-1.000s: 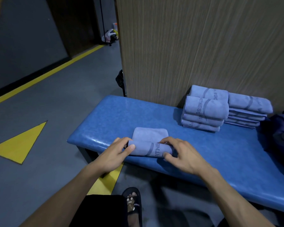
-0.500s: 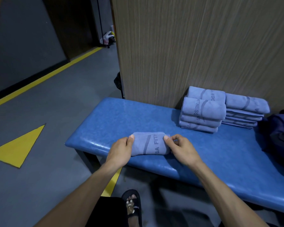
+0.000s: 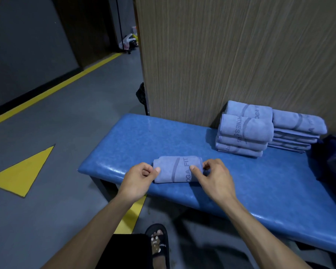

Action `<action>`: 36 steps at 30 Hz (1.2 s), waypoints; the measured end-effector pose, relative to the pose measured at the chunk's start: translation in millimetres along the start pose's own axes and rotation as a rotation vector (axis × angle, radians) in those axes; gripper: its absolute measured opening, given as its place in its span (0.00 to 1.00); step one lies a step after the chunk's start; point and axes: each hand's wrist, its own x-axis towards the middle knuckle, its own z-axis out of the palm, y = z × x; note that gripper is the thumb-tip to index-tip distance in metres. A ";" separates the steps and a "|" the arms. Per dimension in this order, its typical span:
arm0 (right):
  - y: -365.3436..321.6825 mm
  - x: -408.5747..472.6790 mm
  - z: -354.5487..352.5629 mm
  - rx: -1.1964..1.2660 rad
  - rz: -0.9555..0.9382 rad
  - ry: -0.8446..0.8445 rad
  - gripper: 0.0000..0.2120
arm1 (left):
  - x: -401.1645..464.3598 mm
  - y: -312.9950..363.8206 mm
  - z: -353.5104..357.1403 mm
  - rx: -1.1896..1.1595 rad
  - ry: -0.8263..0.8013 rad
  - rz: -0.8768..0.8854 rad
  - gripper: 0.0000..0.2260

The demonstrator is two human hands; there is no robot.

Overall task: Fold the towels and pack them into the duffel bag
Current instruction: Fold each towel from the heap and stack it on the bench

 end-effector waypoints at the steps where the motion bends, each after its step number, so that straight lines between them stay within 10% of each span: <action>1: -0.4 -2.5 1.0 -0.007 -0.008 0.002 0.16 | -1.1 0.4 0.0 0.003 -0.004 0.015 0.21; 22: 0.7 8.0 9.1 0.225 0.119 0.065 0.20 | 1.1 27.1 10.7 0.219 0.098 0.007 0.22; 36: 6.7 10.1 7.5 0.319 0.030 0.100 0.15 | -1.9 16.7 7.0 -0.139 -0.044 0.051 0.08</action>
